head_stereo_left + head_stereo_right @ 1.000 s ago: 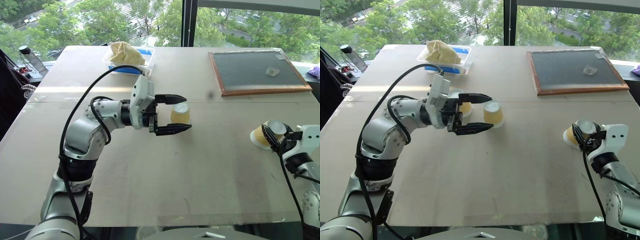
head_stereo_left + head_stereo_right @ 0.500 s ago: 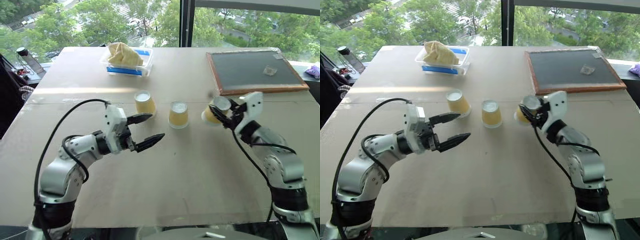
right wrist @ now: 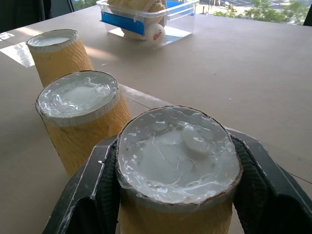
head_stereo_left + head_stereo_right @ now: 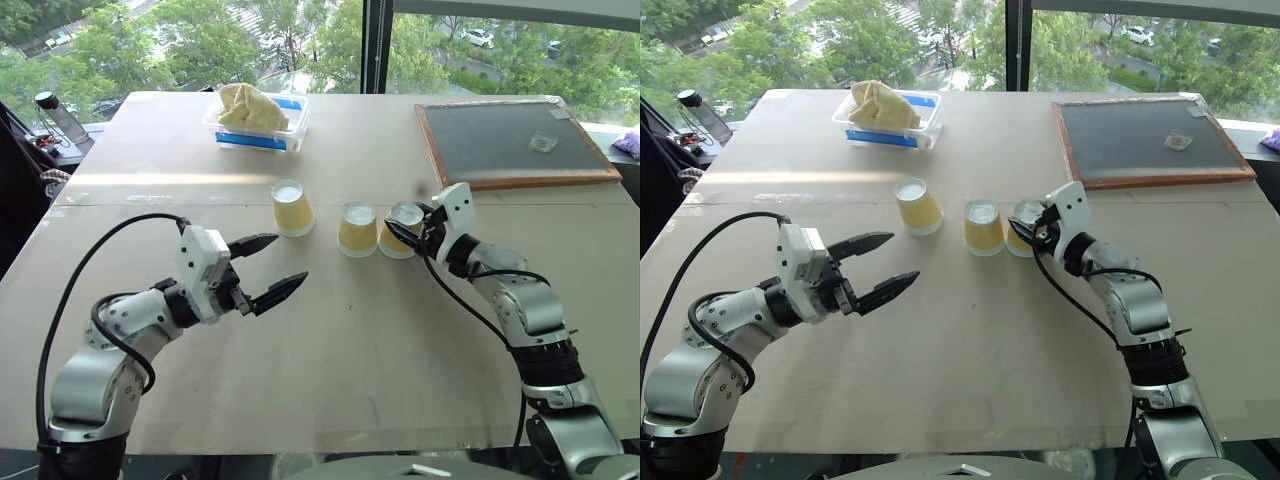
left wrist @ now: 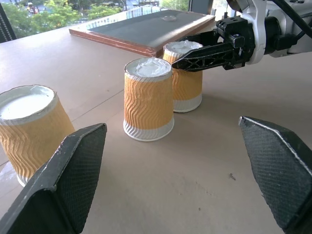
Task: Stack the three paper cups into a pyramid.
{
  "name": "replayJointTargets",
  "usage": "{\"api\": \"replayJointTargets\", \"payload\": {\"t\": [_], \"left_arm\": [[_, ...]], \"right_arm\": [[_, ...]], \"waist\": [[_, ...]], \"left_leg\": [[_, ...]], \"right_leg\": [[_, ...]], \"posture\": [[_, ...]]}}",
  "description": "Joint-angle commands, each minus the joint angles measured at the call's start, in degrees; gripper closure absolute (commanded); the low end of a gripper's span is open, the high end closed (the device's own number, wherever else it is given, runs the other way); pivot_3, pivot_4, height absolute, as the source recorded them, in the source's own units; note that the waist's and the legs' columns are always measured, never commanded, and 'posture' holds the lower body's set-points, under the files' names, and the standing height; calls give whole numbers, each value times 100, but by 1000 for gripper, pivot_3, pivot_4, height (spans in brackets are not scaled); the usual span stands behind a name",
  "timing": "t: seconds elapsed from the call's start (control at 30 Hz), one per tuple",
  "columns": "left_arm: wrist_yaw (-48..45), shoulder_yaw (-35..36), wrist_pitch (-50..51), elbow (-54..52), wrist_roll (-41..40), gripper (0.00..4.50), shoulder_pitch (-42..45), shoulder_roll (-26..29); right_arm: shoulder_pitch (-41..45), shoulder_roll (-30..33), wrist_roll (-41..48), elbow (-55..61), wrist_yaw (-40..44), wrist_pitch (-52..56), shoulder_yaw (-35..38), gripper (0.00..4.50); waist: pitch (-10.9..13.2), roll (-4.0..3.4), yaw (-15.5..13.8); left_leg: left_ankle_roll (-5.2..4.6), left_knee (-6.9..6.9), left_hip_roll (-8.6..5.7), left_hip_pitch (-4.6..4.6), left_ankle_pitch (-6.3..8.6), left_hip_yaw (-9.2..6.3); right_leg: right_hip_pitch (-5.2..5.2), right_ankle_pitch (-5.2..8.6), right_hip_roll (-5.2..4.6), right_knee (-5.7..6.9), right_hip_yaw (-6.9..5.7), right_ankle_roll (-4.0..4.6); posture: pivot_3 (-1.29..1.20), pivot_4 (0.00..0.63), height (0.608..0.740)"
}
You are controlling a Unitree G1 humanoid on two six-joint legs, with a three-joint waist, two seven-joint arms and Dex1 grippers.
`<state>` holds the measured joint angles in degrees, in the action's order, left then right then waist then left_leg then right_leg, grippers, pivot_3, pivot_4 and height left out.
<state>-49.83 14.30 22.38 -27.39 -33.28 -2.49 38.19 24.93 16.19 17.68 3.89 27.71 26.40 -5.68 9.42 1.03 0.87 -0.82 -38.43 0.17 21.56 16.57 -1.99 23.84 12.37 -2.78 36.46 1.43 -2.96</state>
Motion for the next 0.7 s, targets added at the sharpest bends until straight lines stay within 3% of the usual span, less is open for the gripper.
{"api": "replayJointTargets", "payload": {"t": [0.03, 0.07, 0.1, 0.2, 0.3, 0.43, 0.7], "left_arm": [[23, 146, -178, -162, -15, 0, 12, 47], [35, 142, -186, -156, -21, 0, 14, 37], [46, 132, -190, -155, -26, 0, 17, 27], [80, 137, -207, -152, -41, 0, -9, -6], [180, 174, -243, -122, -48, 0, -32, -89], [1038, 451, -250, 239, -256, 0, 291, -751], [1558, 108, -1206, 1827, 775, 0, 1203, -1317]], "right_arm": [[152, -49, -31, -24, 75, -162, 66, 2246], [172, -56, -47, -58, 84, -201, 77, 2246], [193, -53, -57, -97, 115, -236, 91, 1229], [214, -20, -83, -159, 185, -322, 123, 24], [163, 59, -94, -110, 227, -361, 167, 24], [-261, 392, 111, 560, 444, -338, 388, 24], [-1074, 945, 885, 1973, 727, 13, 1062, 24]], "waist": [[0, 0, 1], [0, 0, 1], [0, 0, 2], [0, 0, 3], [0, -1, 2], [1, -1, -51], [-6, 9, -7]], "left_leg": [[0, 0, 0, 0, 0, 0], [0, 0, 0, 0, 0, 0], [0, 0, 0, -1, 0, 0], [0, 0, 0, -1, 0, 0], [0, 1, 0, 2, 0, -1], [0, 1, 0, 8, 0, -7], [0, -4, -6, 9, 0, -5]], "right_leg": [[0, 0, 1, 0, 0, 0], [0, 0, 1, 1, 0, 0], [0, 0, 2, 2, 0, 0], [0, 0, 2, 2, 0, 0], [1, 0, 1, 0, 0, 0], [0, 0, -4, -7, -6, 0], [-2, -1, -2, 2, -17, -1]], "posture": [[0, 150, 740], [0, 150, 740], [0, 150, 740], [0, 150, 740], [0, 150, 740], [0, 150, 740], [0, 150, 740]]}}
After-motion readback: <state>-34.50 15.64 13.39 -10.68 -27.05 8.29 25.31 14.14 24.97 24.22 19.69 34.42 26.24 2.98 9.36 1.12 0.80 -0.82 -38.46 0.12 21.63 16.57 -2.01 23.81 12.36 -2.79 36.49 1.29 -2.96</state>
